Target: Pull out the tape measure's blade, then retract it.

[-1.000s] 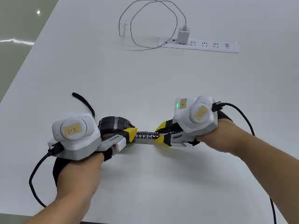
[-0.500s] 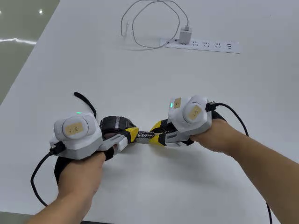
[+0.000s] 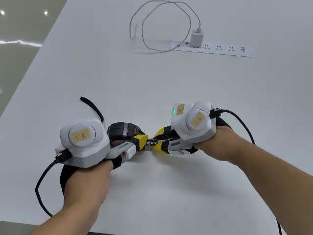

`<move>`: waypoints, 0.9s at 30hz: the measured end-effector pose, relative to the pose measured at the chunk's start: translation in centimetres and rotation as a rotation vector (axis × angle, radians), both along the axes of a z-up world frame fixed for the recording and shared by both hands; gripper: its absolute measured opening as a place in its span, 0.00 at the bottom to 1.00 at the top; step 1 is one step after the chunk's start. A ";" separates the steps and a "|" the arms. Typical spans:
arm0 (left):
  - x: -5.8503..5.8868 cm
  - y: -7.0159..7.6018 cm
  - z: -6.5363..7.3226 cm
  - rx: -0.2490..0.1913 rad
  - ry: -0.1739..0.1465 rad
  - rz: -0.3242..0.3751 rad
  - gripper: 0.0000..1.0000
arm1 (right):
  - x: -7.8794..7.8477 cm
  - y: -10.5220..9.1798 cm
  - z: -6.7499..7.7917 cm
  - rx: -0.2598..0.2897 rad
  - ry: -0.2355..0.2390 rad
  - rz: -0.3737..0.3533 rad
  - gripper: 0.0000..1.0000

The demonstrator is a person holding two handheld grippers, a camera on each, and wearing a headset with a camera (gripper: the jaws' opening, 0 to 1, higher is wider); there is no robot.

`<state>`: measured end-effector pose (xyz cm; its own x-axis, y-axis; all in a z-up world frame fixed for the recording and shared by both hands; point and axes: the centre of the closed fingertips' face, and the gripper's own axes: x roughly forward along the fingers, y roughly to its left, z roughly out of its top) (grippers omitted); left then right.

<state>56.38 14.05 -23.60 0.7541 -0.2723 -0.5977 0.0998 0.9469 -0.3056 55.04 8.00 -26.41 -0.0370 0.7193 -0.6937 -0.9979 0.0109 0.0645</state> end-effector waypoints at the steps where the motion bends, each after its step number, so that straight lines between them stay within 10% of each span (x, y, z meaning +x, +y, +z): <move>1: 0.0 0.0 0.0 0.000 0.000 0.000 0.57 | 0.0 0.1 0.0 0.001 0.001 -0.001 0.10; 27: 0.0 -0.1 0.0 0.010 0.000 -0.003 0.58 | -0.1 1.3 -0.1 0.012 -0.007 0.007 0.11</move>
<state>56.42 13.98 -23.61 0.7529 -0.2688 -0.6007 0.1029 0.9496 -0.2959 54.92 9.32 -26.56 -0.0370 0.7276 -0.6850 -0.9983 0.0034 0.0575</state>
